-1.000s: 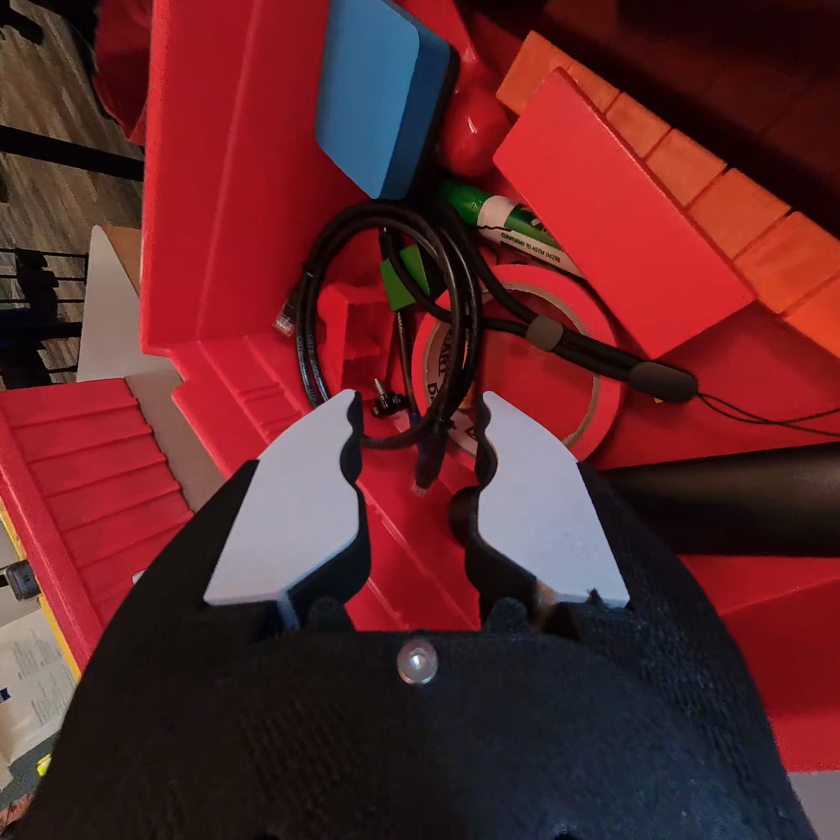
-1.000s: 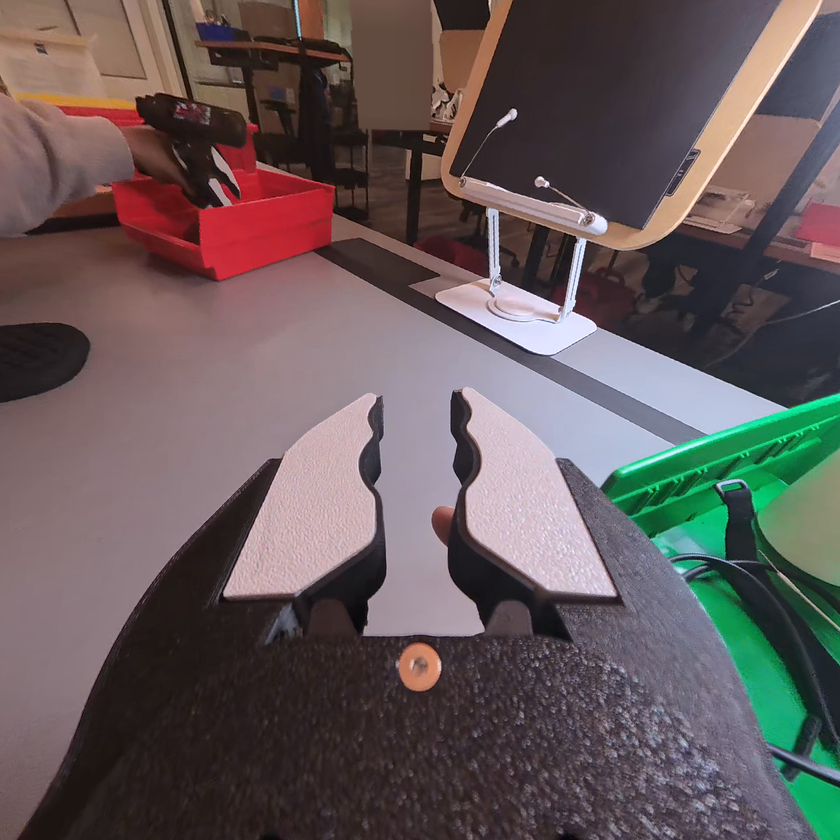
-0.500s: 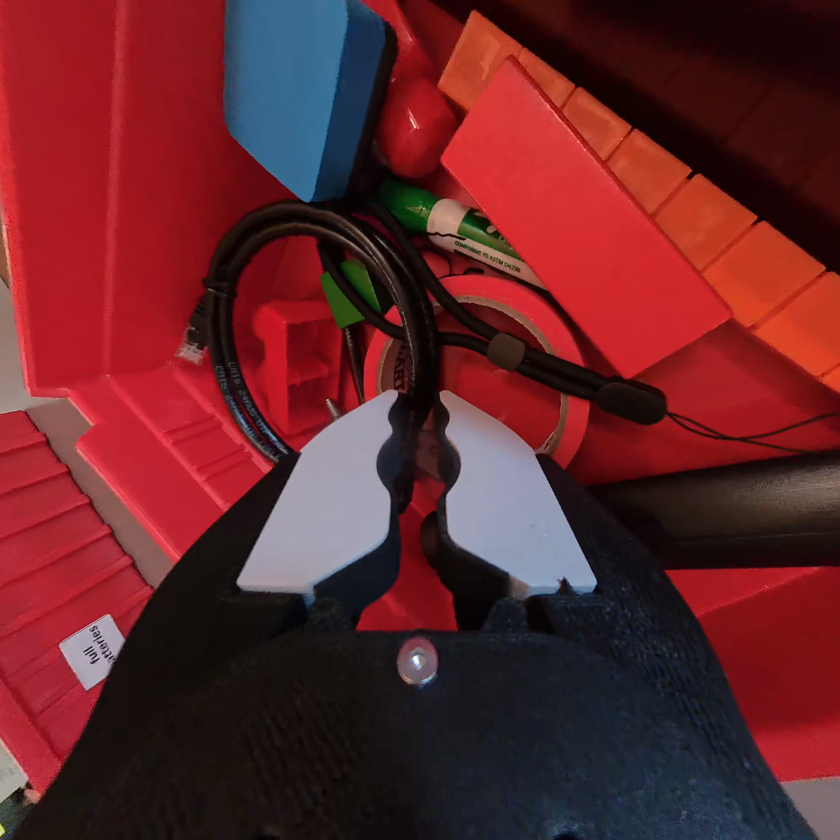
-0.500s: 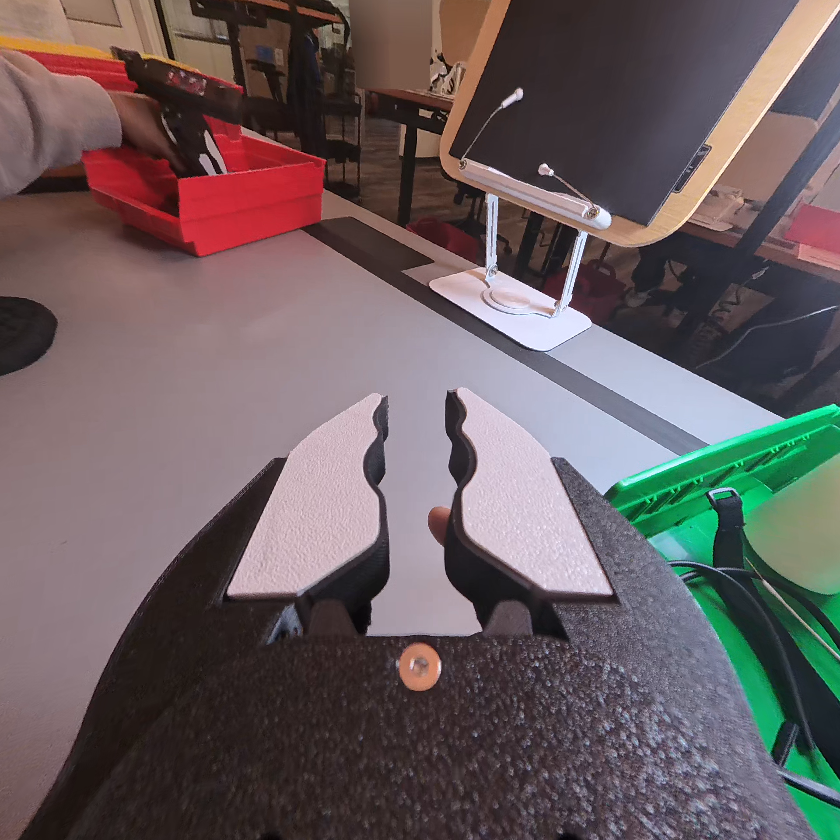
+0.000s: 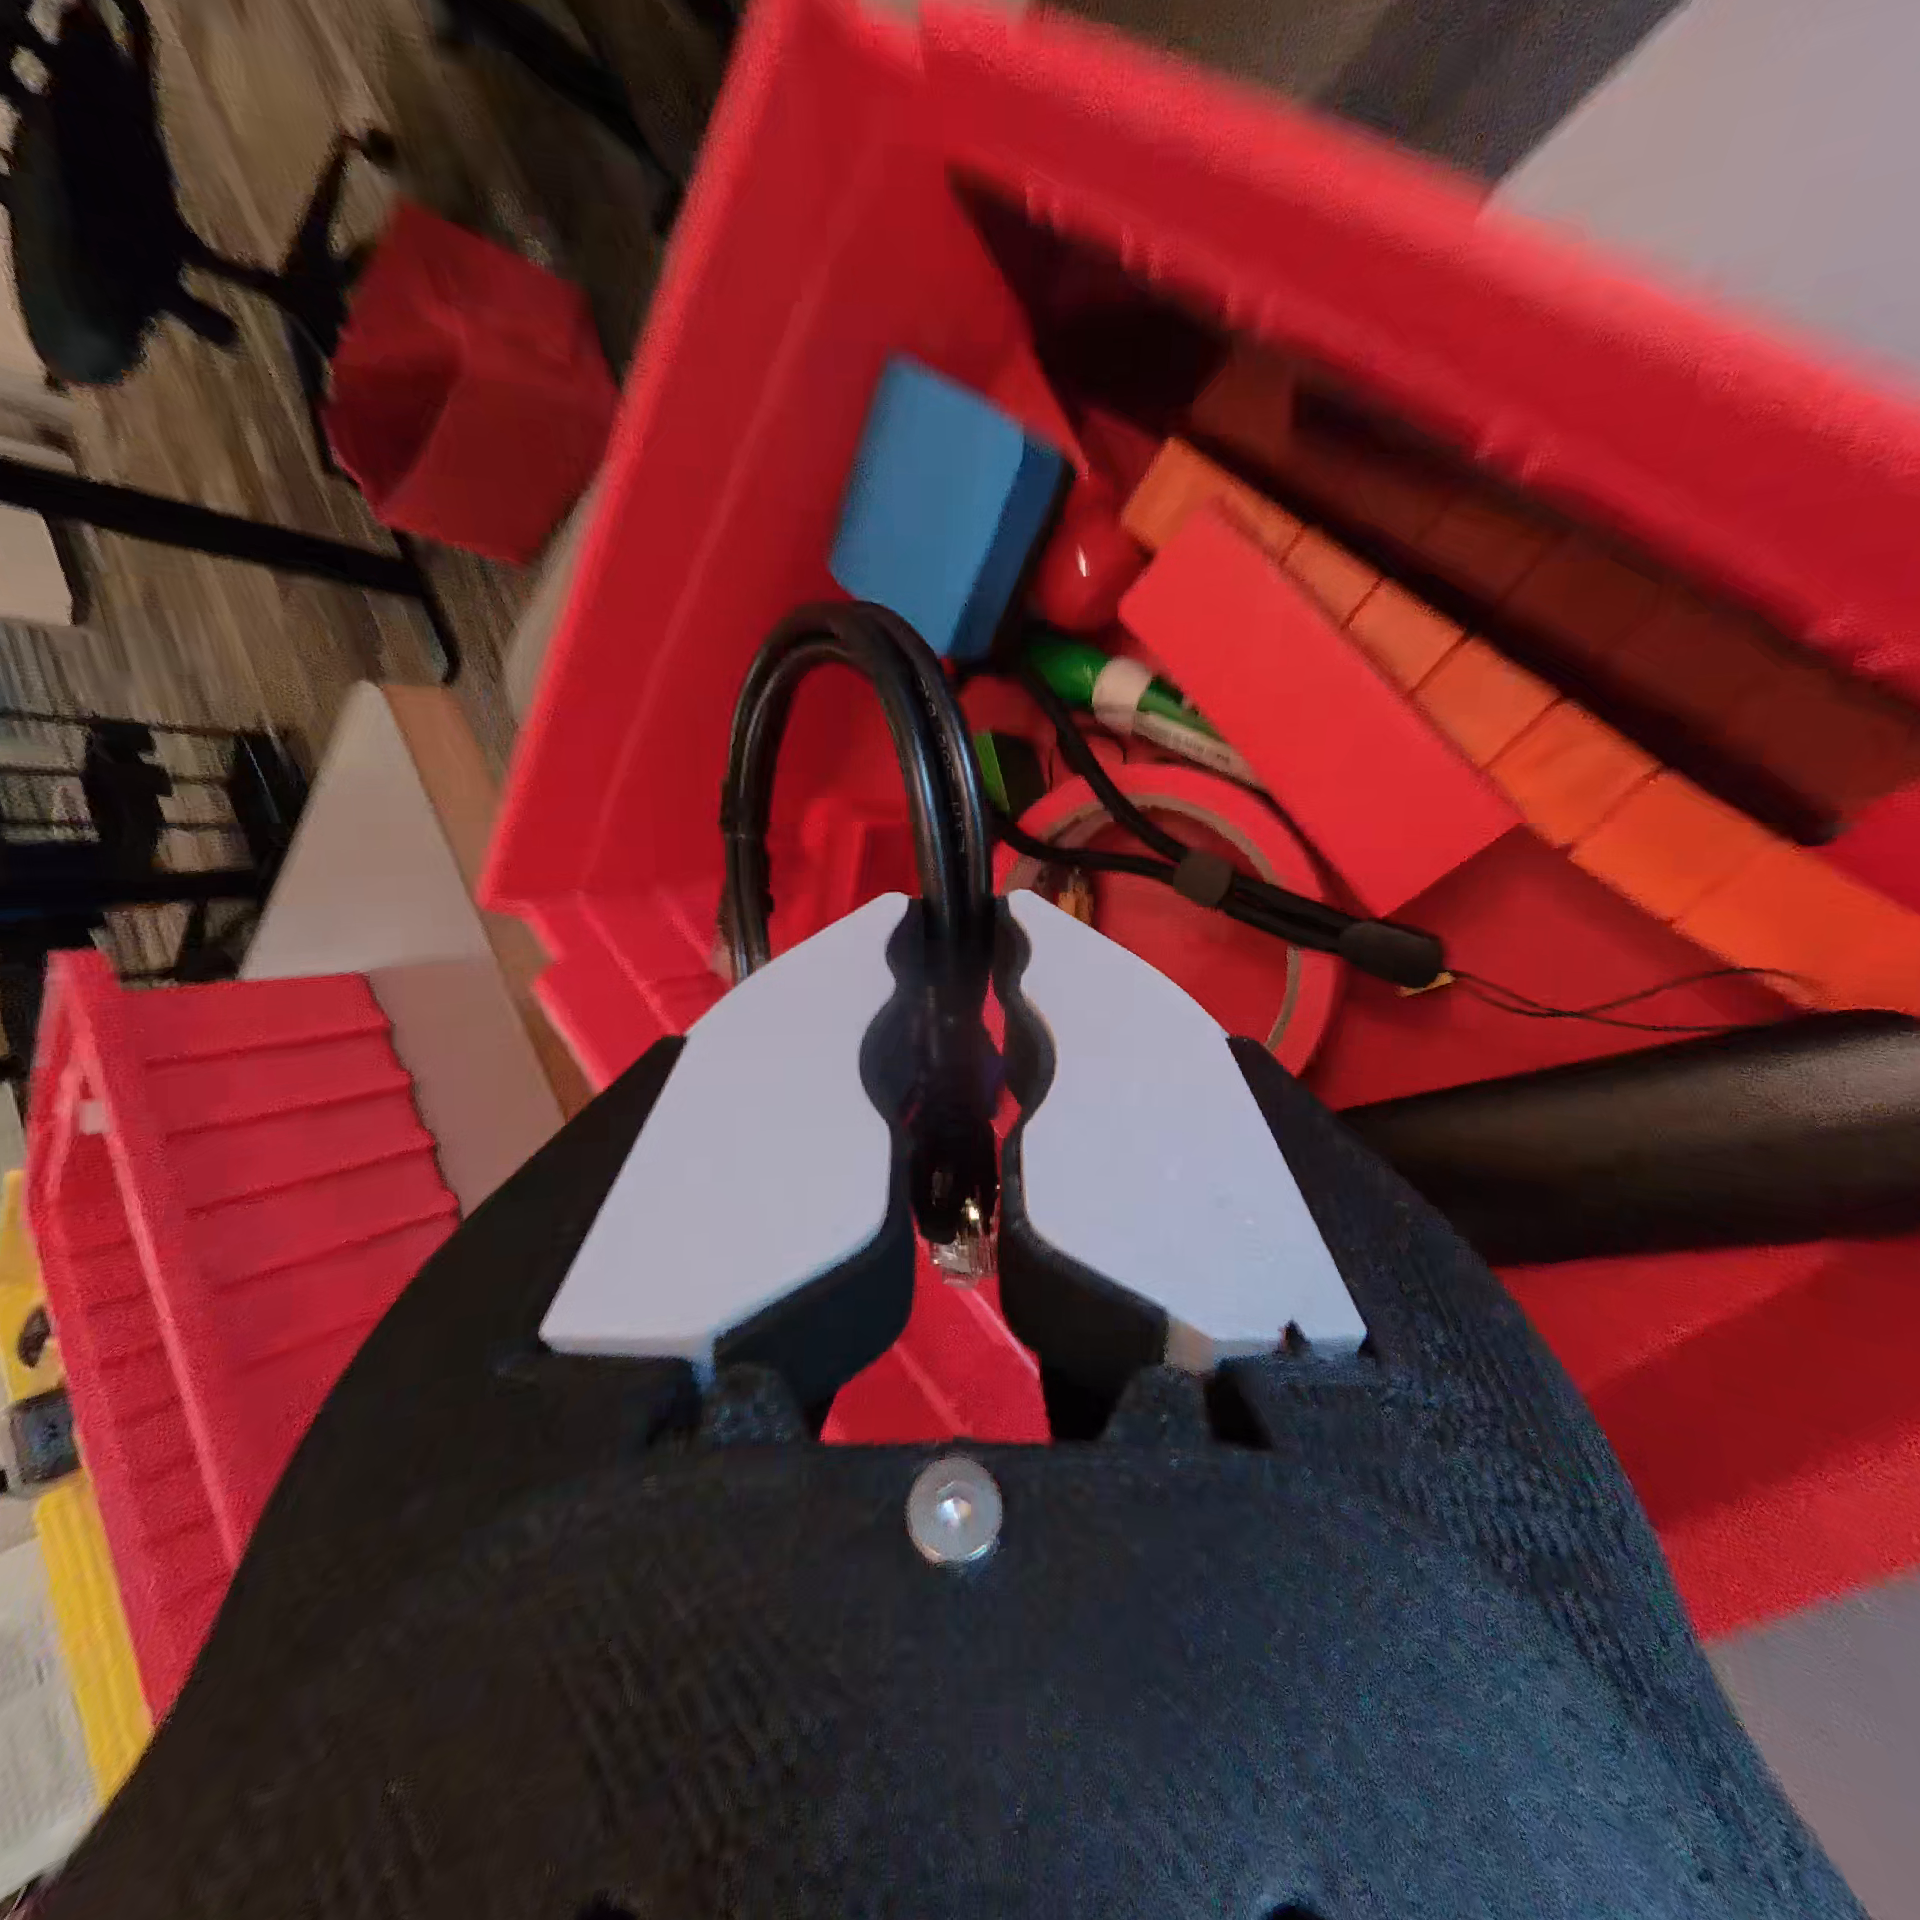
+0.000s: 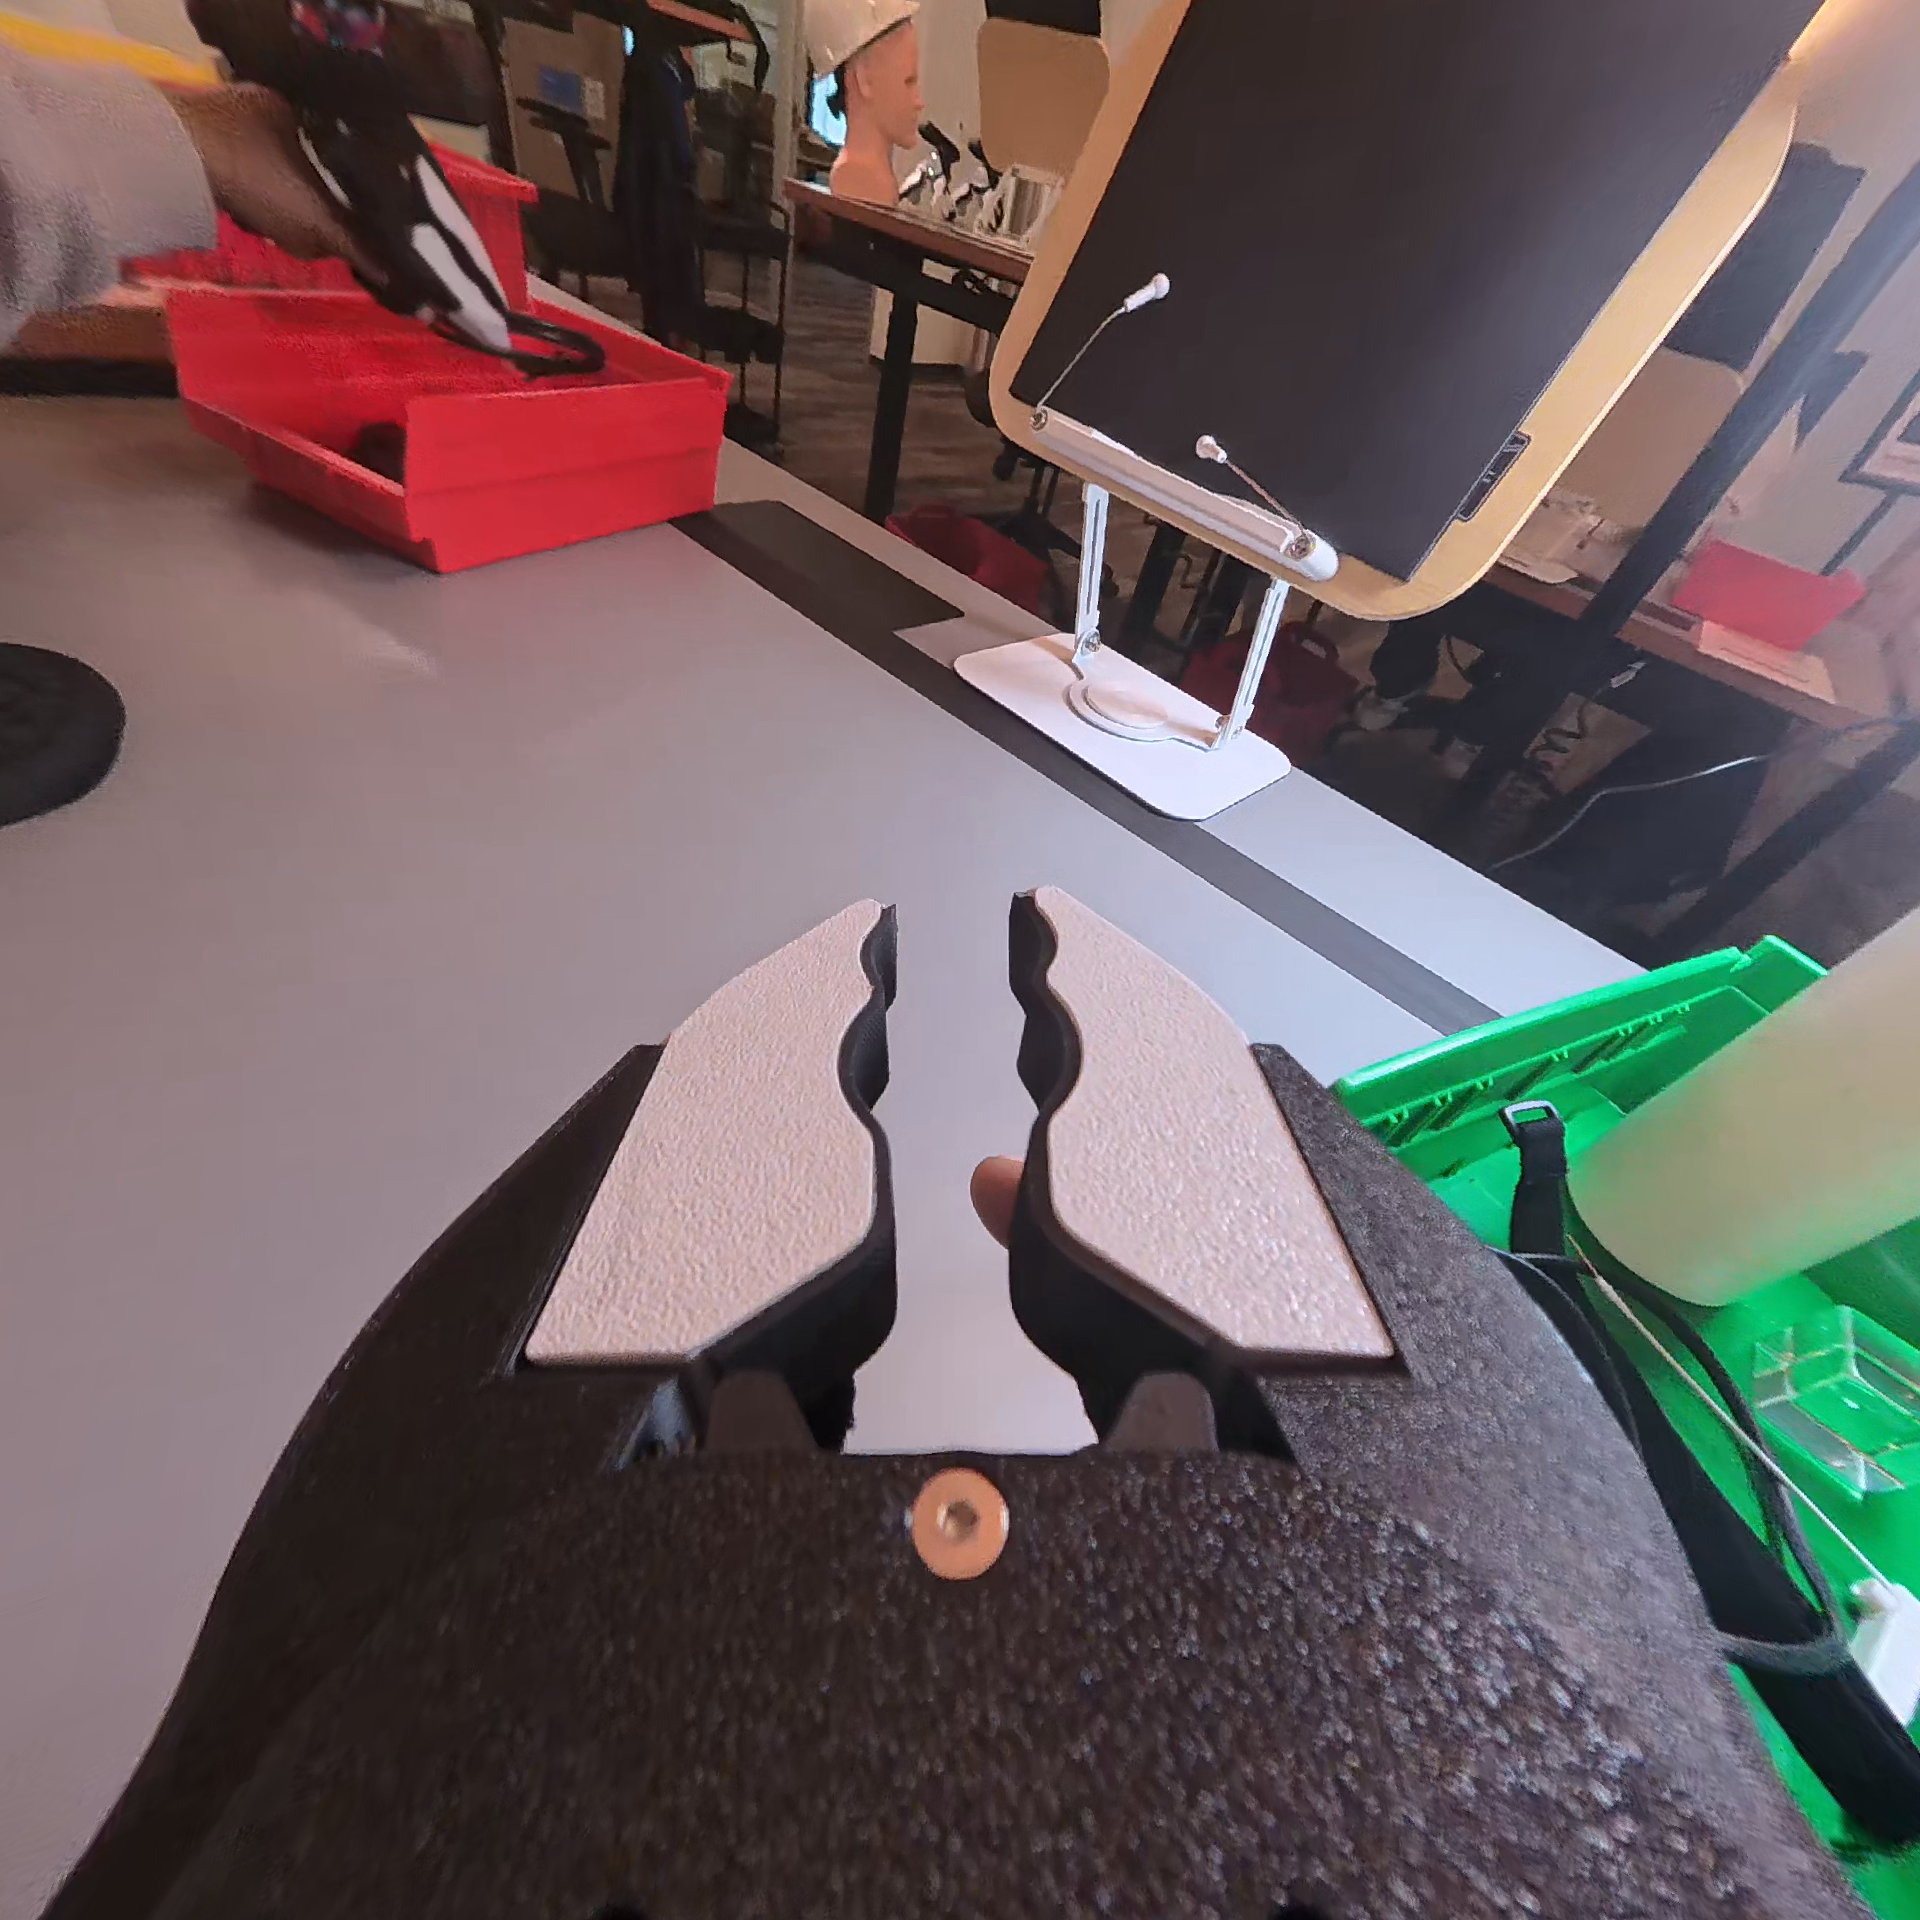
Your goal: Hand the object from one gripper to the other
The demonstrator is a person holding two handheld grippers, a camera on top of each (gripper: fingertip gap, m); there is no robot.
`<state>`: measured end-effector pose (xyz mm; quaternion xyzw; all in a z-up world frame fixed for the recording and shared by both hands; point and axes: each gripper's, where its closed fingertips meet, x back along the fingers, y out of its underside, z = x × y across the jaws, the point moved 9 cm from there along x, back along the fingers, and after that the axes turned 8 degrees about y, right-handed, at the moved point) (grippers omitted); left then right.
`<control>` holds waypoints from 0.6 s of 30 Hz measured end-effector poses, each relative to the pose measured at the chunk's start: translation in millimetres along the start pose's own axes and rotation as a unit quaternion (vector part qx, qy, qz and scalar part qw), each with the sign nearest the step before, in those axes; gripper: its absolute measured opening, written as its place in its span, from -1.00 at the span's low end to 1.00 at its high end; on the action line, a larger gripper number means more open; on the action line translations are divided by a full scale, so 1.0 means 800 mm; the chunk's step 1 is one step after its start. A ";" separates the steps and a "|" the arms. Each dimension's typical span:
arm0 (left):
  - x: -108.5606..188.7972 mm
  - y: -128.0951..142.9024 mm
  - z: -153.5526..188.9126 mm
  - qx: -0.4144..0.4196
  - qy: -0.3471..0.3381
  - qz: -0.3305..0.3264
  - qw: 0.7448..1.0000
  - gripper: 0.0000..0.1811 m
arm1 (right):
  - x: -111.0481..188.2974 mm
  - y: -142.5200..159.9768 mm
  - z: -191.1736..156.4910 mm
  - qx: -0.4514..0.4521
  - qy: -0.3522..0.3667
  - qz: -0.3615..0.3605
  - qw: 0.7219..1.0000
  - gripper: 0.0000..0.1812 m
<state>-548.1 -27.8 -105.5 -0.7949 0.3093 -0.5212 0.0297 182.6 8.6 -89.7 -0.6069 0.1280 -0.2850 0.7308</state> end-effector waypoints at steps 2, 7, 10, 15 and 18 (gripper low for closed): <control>0.046 -0.023 0.005 -0.008 -0.002 0.067 0.998 -0.86 | -0.003 -0.002 -0.001 -0.017 -0.013 0.009 1.000 -0.77; 0.174 -0.100 0.066 -0.037 0.062 0.297 0.952 -0.87 | -0.032 -0.029 -0.016 -0.026 -0.060 0.037 0.997 -0.77; 0.247 -0.146 0.128 -0.066 0.149 0.451 0.877 -0.87 | -0.055 -0.072 -0.025 0.004 -0.068 0.074 0.995 -0.77; 0.331 -0.199 0.225 -0.120 0.331 0.618 0.703 -0.87 | -0.089 -0.165 -0.035 0.051 -0.110 0.129 0.984 -0.51; 0.349 -0.216 0.268 -0.158 0.428 0.645 0.613 -0.86 | -0.099 -0.202 -0.040 0.064 -0.158 0.129 0.977 -0.24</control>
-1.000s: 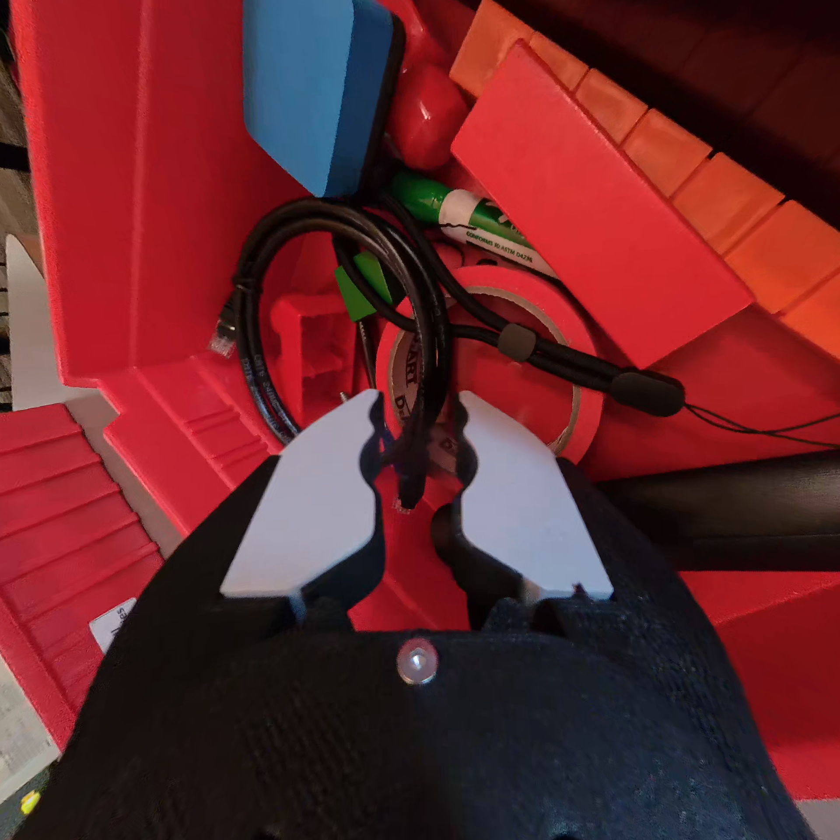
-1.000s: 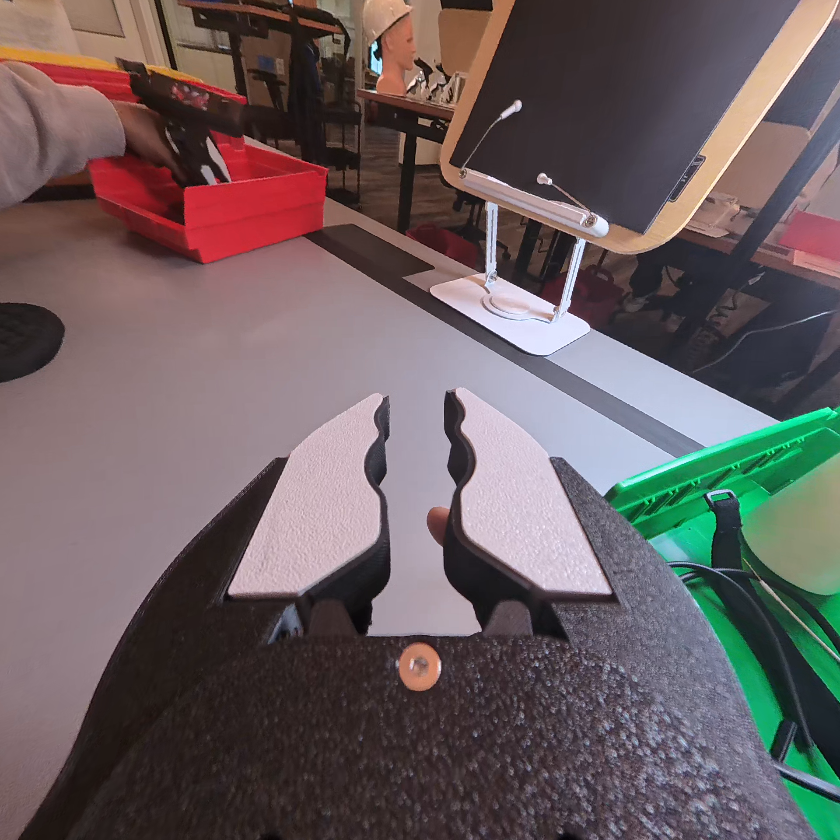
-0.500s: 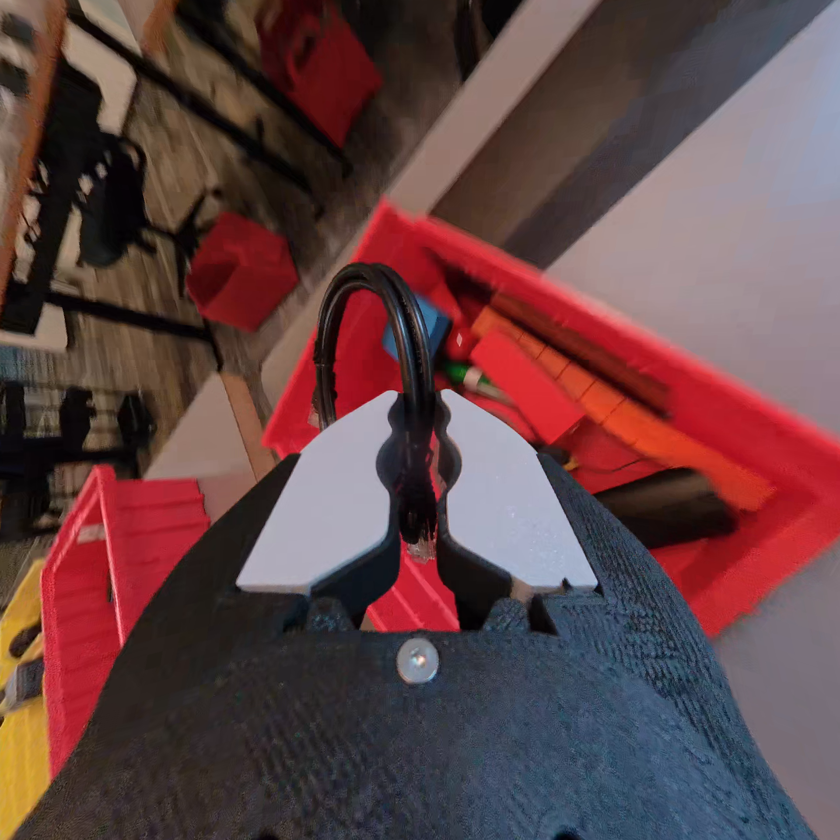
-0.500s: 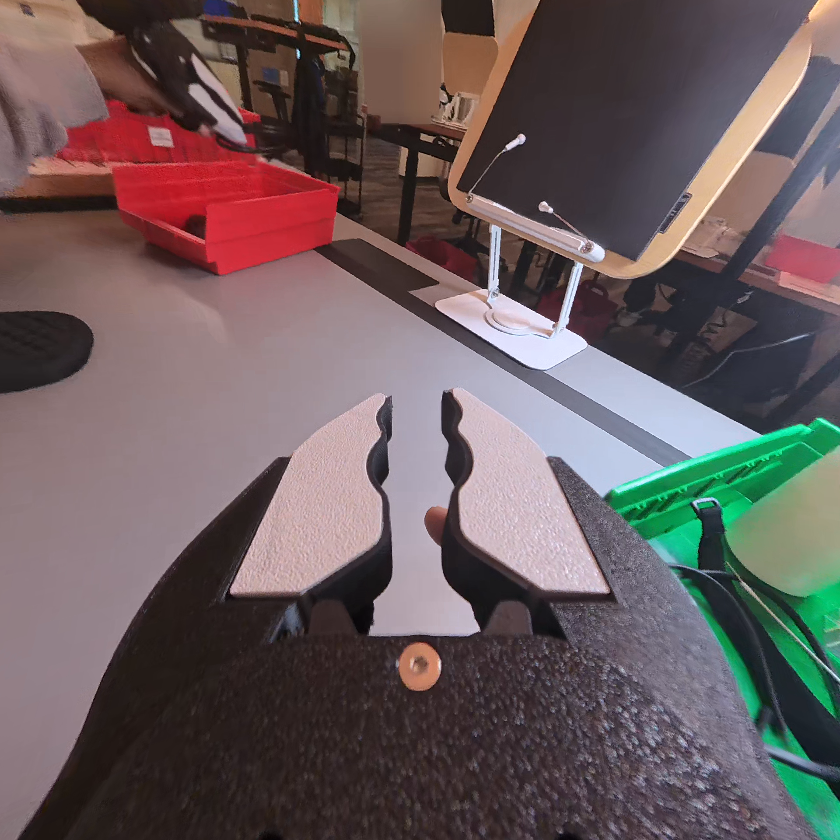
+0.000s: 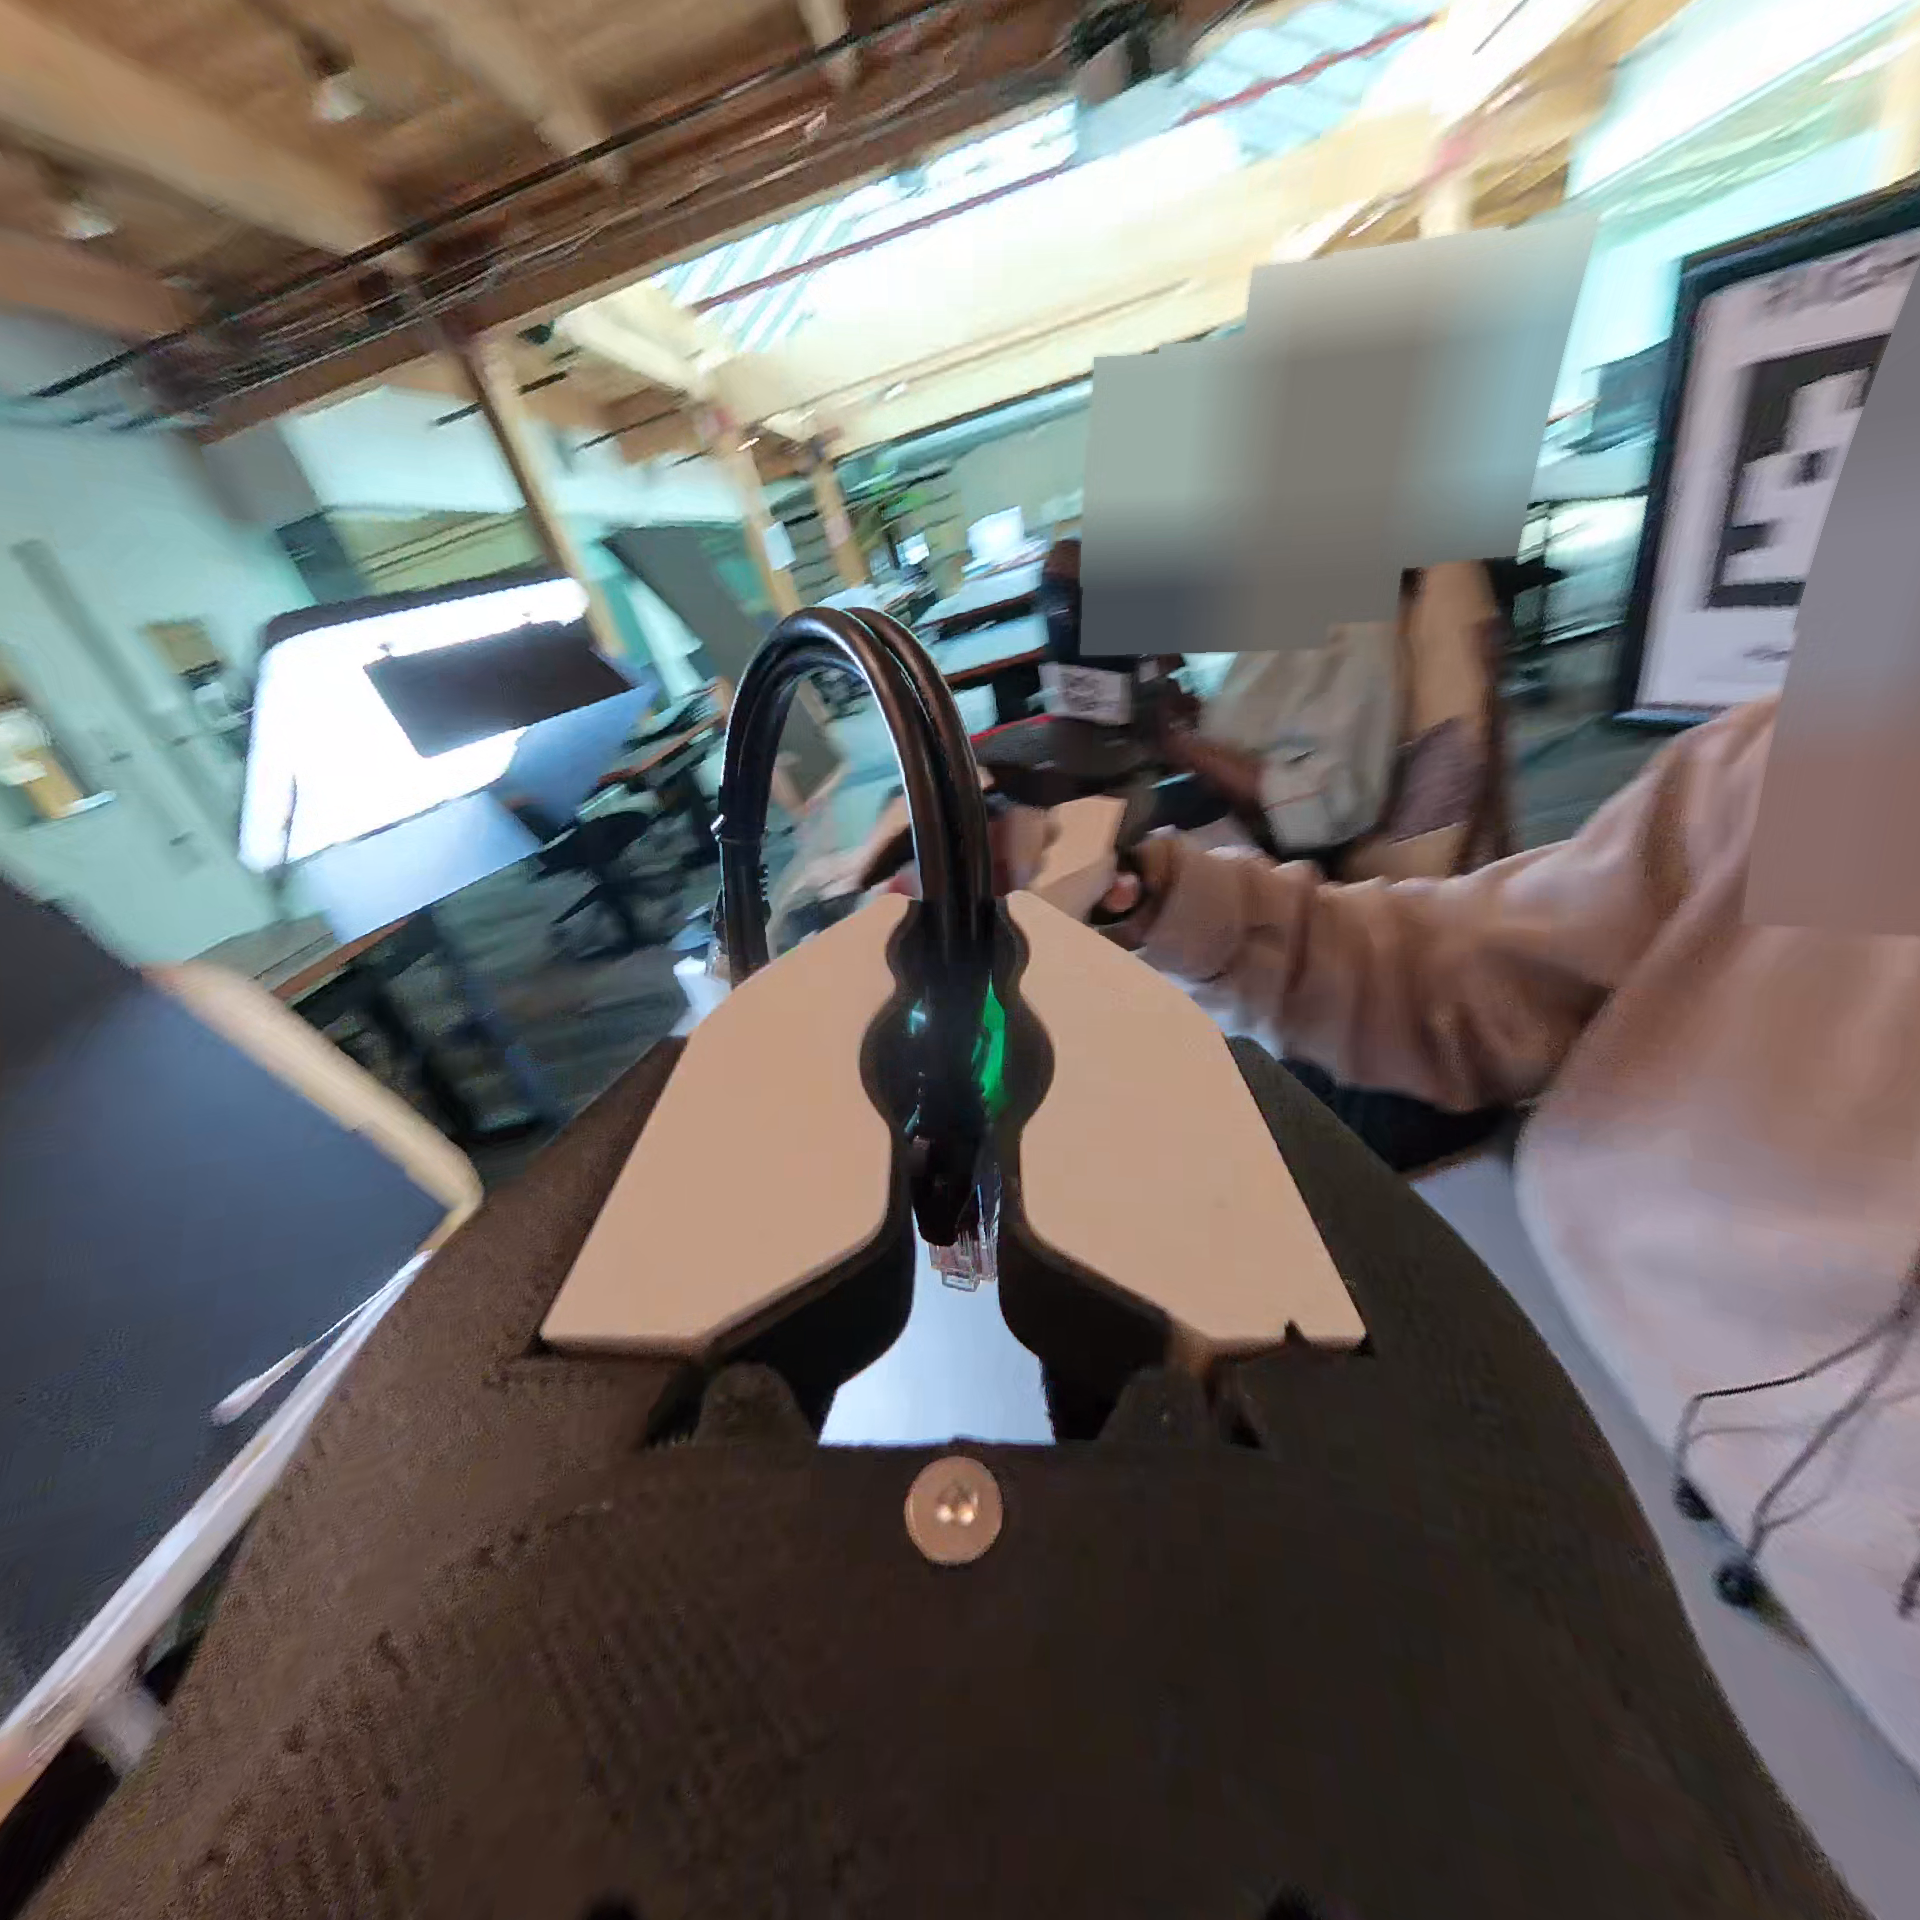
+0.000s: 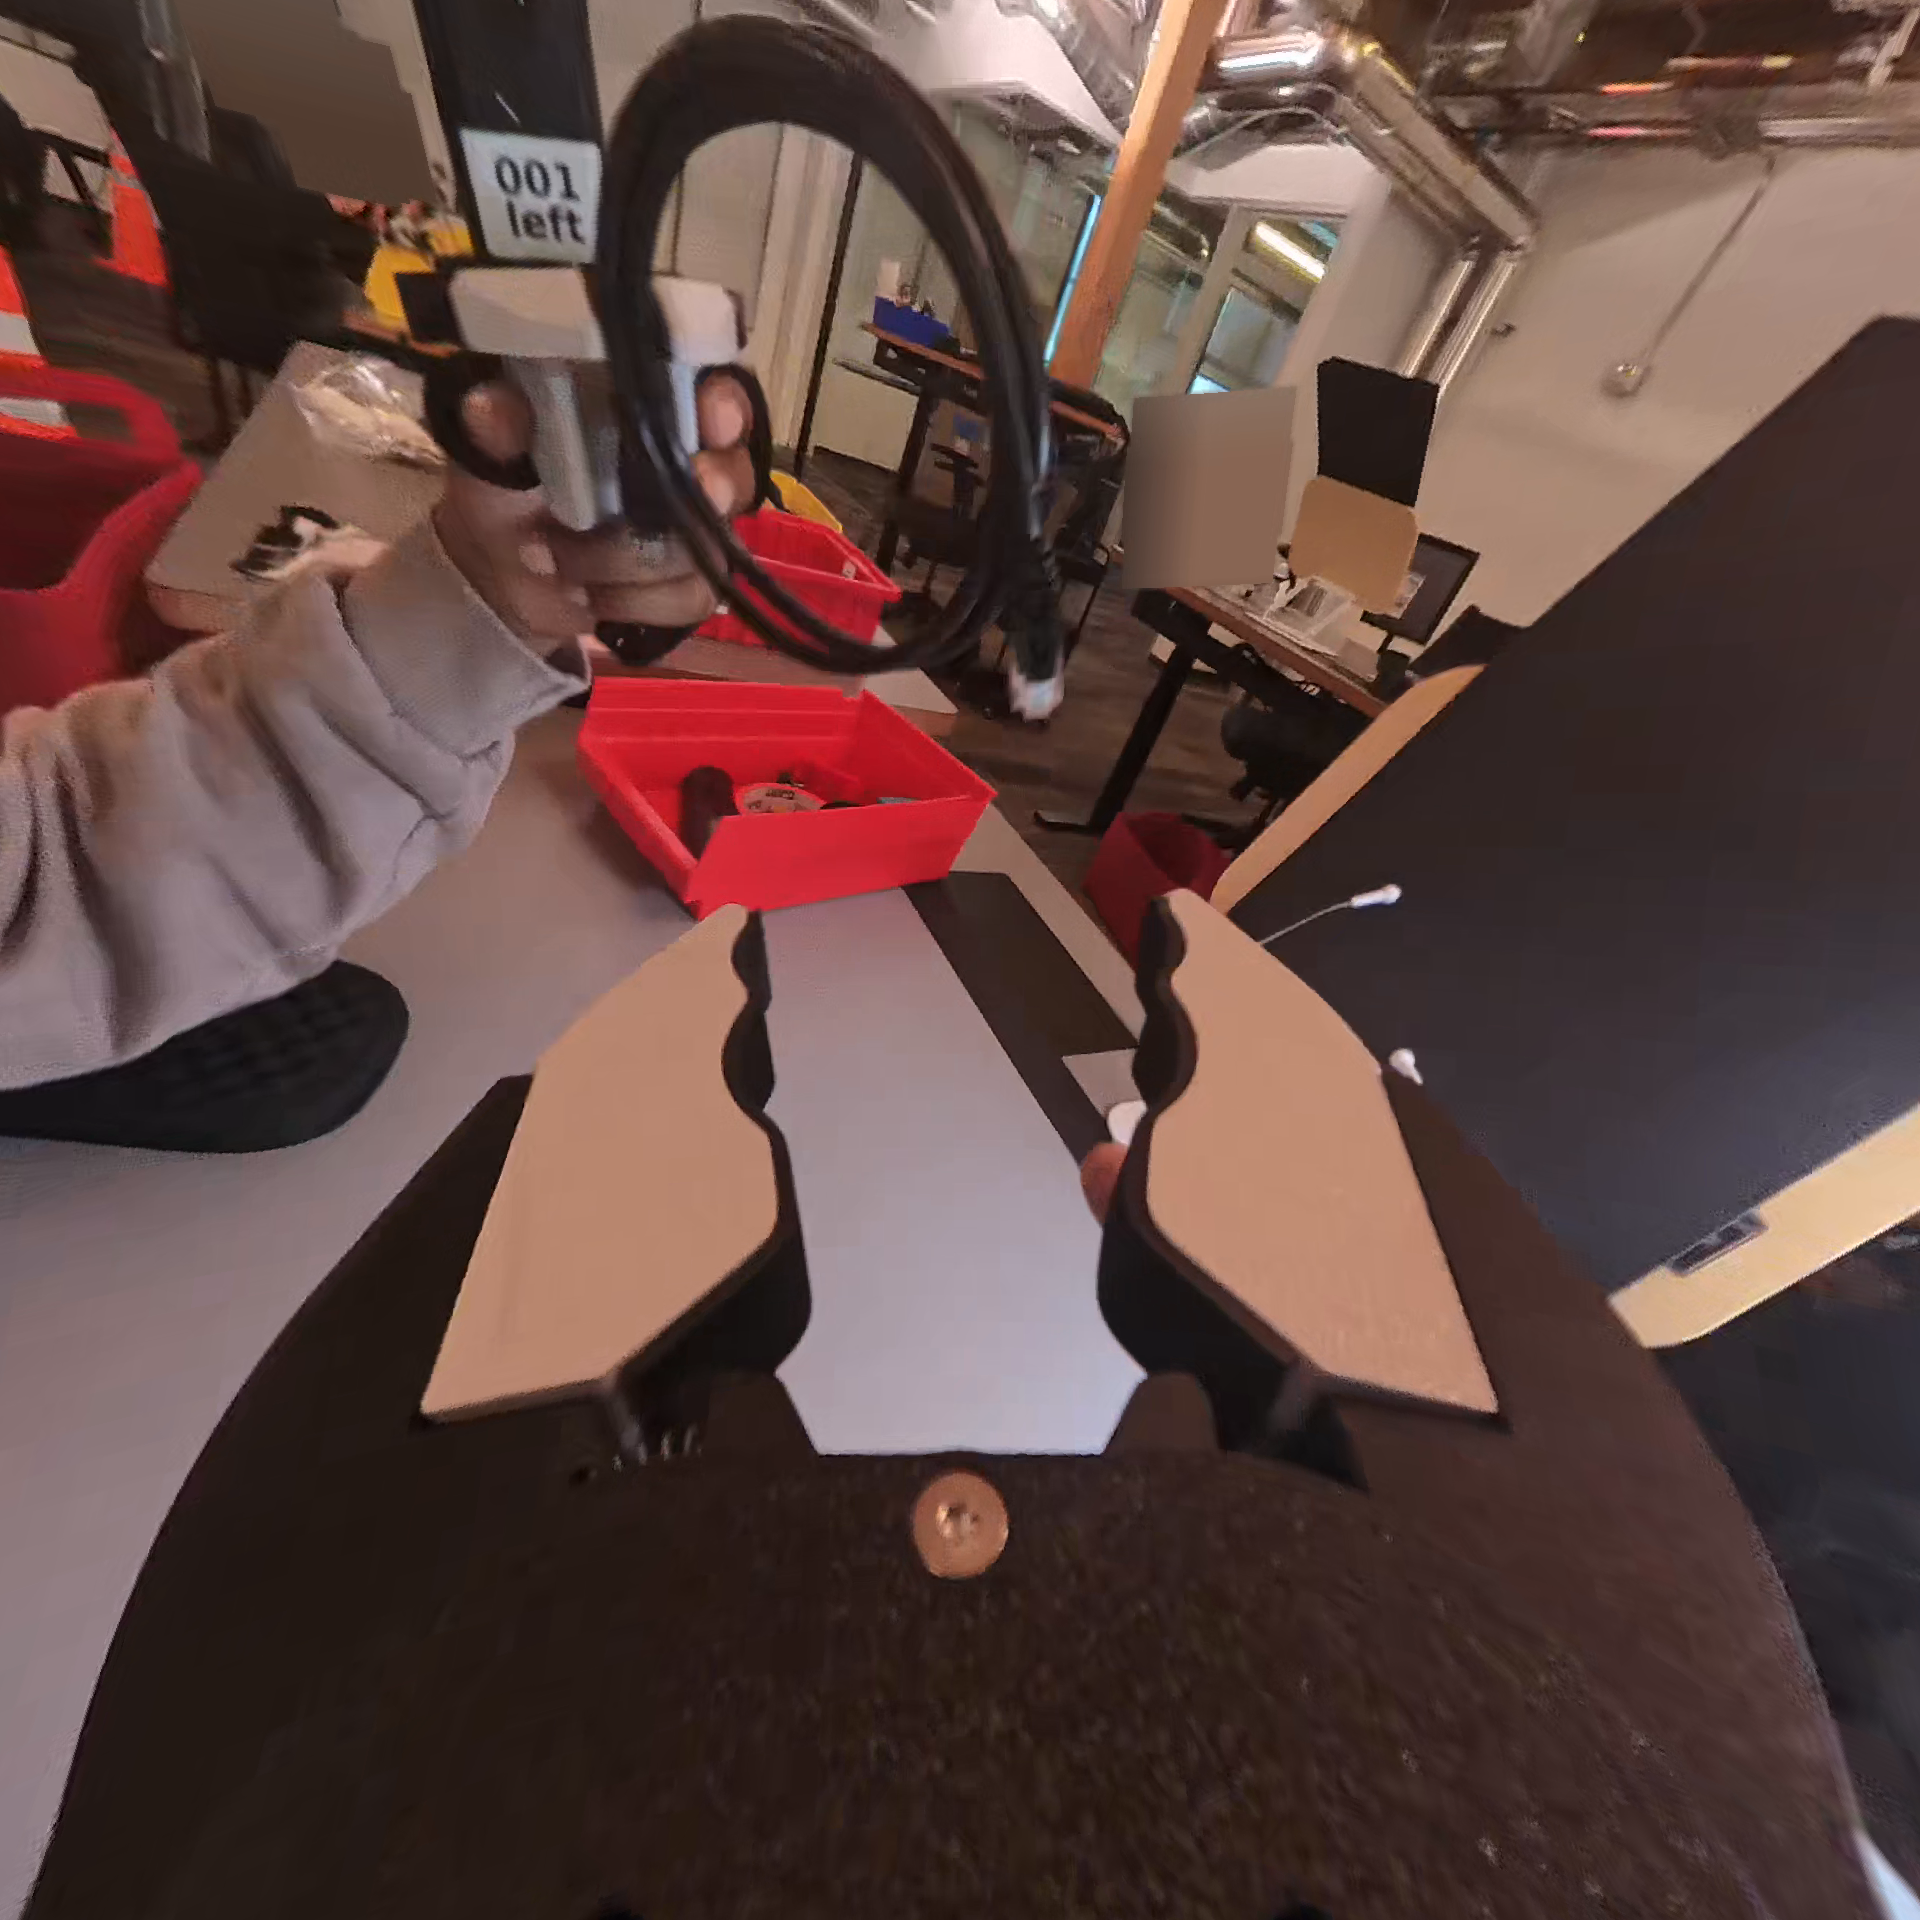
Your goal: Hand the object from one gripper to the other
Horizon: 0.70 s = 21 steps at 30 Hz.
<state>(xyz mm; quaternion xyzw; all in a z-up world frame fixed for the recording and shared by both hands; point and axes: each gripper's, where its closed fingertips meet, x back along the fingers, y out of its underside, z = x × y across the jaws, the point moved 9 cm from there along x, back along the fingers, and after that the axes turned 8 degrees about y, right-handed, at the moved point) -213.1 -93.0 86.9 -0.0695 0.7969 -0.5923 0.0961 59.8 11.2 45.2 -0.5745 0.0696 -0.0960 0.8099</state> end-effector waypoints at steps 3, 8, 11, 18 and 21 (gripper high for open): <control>-0.024 0.021 0.012 0.026 0.093 0.022 0.995 -0.87 | 0.001 -0.006 -0.005 0.028 -0.005 0.033 0.999 -0.25; -0.036 0.082 0.008 0.087 0.159 0.016 0.983 -0.87 | -0.012 0.034 -0.031 0.030 -0.116 0.005 0.993 -0.55; -0.038 0.106 -0.003 0.115 0.163 0.002 0.980 -0.87 | -0.015 0.042 -0.030 0.025 -0.113 0.018 0.993 -0.83; -0.020 0.126 -0.053 0.161 -0.095 0.040 0.982 -0.73 | -0.003 0.036 -0.005 0.124 0.085 -0.033 0.988 -0.85; -0.029 0.135 -0.057 0.261 -0.069 0.079 0.960 -0.74 | -0.001 0.036 -0.004 0.223 0.192 -0.020 0.956 -0.86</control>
